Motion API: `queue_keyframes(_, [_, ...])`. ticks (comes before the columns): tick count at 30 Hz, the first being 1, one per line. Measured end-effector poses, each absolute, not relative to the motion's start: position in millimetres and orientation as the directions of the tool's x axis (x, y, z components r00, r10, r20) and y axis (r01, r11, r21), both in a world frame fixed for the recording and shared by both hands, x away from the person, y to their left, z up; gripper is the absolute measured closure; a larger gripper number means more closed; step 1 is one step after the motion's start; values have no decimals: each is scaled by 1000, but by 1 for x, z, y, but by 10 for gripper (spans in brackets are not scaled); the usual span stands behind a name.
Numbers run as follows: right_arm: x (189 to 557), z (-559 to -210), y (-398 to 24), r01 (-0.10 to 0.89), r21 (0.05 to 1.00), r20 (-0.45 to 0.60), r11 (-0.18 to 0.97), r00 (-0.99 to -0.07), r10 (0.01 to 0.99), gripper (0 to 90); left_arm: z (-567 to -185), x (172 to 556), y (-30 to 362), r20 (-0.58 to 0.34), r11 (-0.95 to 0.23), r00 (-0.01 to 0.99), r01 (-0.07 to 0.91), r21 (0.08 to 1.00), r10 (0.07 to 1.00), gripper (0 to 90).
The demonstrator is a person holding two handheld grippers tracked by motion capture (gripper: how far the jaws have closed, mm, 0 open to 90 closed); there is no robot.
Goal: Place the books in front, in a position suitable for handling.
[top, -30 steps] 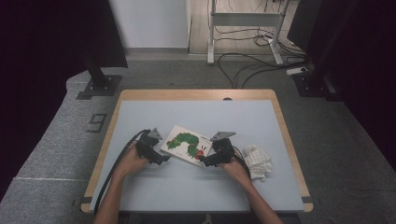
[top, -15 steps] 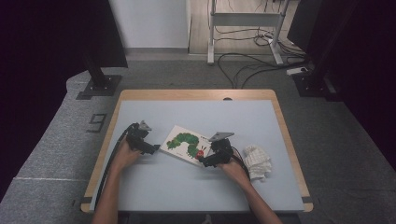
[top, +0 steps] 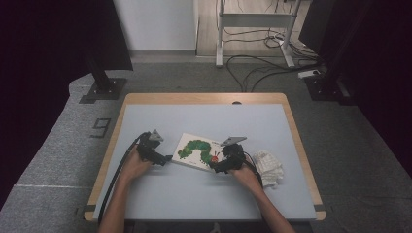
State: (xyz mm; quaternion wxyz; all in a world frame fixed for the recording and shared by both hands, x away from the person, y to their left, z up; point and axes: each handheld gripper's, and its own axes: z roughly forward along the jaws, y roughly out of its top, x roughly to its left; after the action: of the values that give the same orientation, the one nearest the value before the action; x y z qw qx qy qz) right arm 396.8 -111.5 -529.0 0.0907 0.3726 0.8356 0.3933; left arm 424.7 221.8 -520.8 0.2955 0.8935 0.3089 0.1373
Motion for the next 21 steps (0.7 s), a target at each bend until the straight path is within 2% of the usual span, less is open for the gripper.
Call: queue_keyframes(21, [409,-530,-111,576,713,138,400,-674,725,0,-525,404,212,64,-624,796,419,659,602,13])
